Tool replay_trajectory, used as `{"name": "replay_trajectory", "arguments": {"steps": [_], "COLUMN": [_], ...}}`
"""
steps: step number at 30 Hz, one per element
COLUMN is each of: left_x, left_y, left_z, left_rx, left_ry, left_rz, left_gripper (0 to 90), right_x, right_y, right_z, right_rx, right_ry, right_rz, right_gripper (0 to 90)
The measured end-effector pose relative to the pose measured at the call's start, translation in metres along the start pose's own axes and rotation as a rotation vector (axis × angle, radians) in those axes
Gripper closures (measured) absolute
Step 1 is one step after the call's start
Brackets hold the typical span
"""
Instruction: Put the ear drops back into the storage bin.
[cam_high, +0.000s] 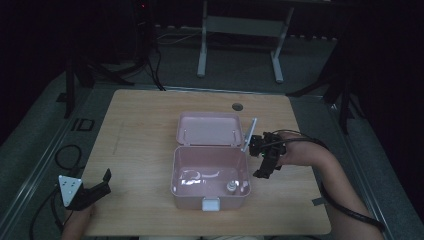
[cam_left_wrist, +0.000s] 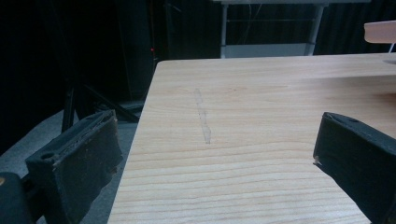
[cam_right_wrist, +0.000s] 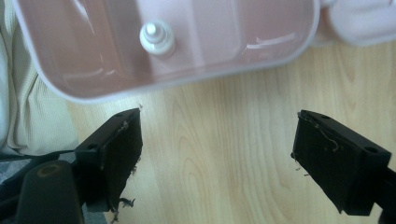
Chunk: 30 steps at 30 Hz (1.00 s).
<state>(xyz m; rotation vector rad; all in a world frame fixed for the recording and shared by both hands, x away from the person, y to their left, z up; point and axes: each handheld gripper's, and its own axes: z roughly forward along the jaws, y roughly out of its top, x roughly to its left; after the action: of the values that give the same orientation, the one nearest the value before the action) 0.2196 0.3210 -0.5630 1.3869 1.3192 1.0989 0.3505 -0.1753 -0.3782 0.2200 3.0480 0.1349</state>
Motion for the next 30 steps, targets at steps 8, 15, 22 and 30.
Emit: {"name": "replay_trajectory", "arguments": {"steps": [8, 15, 22, 30], "left_x": [0.000, 0.000, 0.000, 0.000], "left_y": [0.000, 0.000, 0.000, 0.000], "left_z": [0.000, 0.000, 0.000, 0.000], "left_rx": [0.001, 0.000, -0.001, 0.002], "left_ry": [0.000, 0.001, 0.002, 0.002], "left_rz": [-0.001, 0.000, 0.000, -0.001], "left_gripper": [1.0, 1.0, 1.0, 1.0], "right_x": [-0.003, -0.006, -0.009, -0.004], "right_y": [-0.029, -0.057, -0.084, -0.114], "right_z": [0.021, 0.045, 0.069, 0.097], "right_rx": [-0.012, -0.044, -0.094, -0.165], "right_ry": [-0.010, -0.036, -0.060, -0.068], "right_rz": [0.051, 0.126, 0.206, 0.272], "right_gripper": [15.1, 13.9, 13.6, 13.7]}}
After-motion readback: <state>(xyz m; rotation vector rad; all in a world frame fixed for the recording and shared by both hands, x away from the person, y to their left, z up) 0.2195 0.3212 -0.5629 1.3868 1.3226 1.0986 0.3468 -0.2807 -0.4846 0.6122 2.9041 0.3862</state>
